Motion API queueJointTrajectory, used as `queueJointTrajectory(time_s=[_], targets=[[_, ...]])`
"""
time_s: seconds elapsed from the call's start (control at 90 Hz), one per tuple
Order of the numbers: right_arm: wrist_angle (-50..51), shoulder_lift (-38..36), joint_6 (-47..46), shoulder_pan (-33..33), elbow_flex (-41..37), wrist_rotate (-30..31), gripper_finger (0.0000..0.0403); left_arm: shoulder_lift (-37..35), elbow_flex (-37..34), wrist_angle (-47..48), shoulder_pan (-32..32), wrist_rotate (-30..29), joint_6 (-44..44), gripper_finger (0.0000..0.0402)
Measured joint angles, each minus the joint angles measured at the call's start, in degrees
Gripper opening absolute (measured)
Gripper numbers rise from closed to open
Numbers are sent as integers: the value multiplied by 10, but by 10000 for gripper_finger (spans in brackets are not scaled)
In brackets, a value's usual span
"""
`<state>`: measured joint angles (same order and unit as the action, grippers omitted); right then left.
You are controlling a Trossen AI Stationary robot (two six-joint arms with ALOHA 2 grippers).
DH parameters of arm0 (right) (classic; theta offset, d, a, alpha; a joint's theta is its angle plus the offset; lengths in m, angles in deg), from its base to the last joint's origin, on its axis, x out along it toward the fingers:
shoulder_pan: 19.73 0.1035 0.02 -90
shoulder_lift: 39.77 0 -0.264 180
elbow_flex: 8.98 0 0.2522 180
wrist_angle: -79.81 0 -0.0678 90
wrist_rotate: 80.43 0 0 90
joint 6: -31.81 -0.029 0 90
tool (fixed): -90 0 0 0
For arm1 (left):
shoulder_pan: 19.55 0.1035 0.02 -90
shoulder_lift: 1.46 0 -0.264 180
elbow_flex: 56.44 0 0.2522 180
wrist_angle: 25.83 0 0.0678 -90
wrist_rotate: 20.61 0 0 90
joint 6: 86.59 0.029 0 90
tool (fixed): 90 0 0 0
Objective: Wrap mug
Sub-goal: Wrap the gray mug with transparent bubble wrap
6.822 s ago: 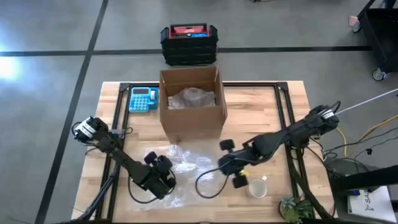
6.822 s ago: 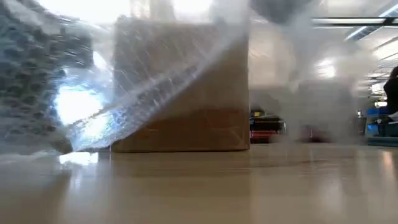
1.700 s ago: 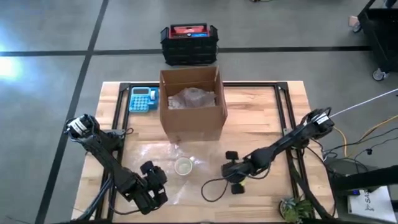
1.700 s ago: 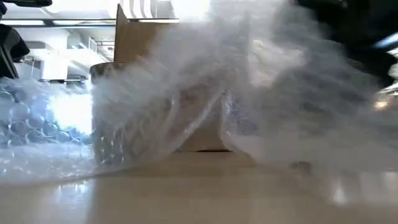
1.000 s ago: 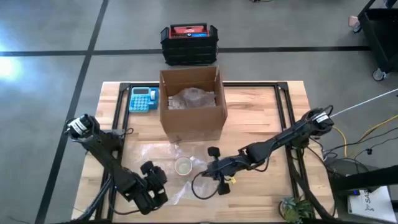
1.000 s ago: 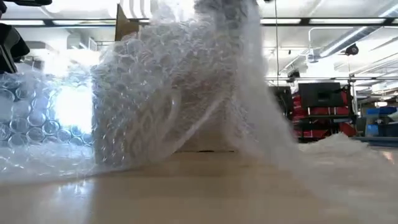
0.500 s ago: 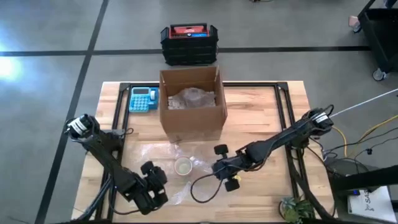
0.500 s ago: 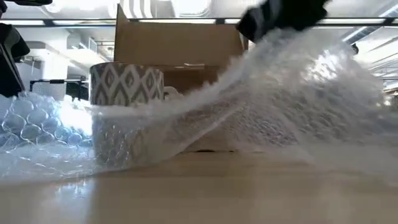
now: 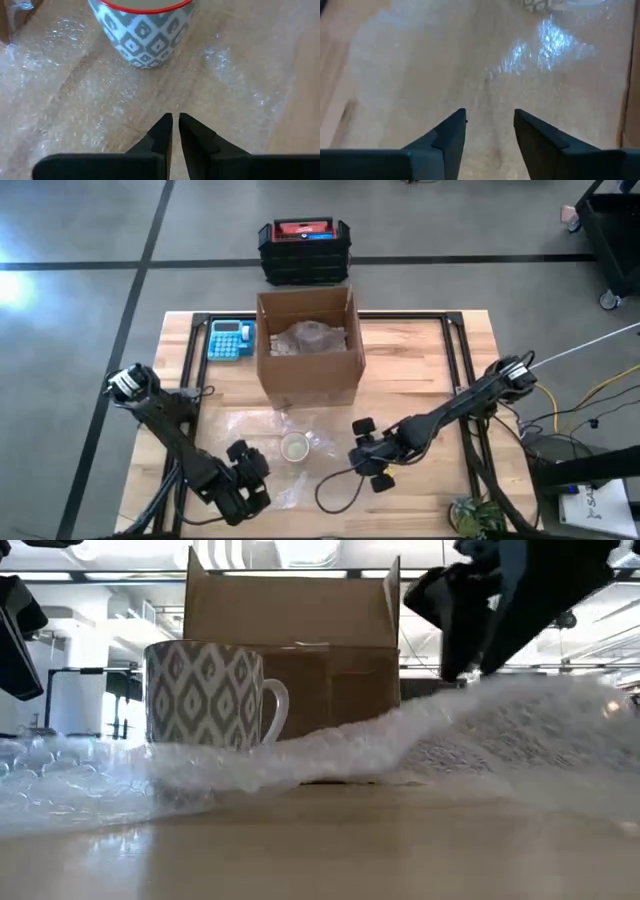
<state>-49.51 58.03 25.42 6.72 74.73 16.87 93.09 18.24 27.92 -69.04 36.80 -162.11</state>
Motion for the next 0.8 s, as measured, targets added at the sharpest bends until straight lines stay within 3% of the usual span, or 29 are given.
queueJointTrajectory(time_s=[0.211,0.5,0.8], targets=[[102,-19,-40,25,-9,1,167,0,0,-1,0,-1,16,20],[-6,-18,-5,44,-128,2,151,0,0,-12,1,-10,15,20],[-23,-18,-8,49,-148,2,121,0,0,-14,1,-40,30,20]])
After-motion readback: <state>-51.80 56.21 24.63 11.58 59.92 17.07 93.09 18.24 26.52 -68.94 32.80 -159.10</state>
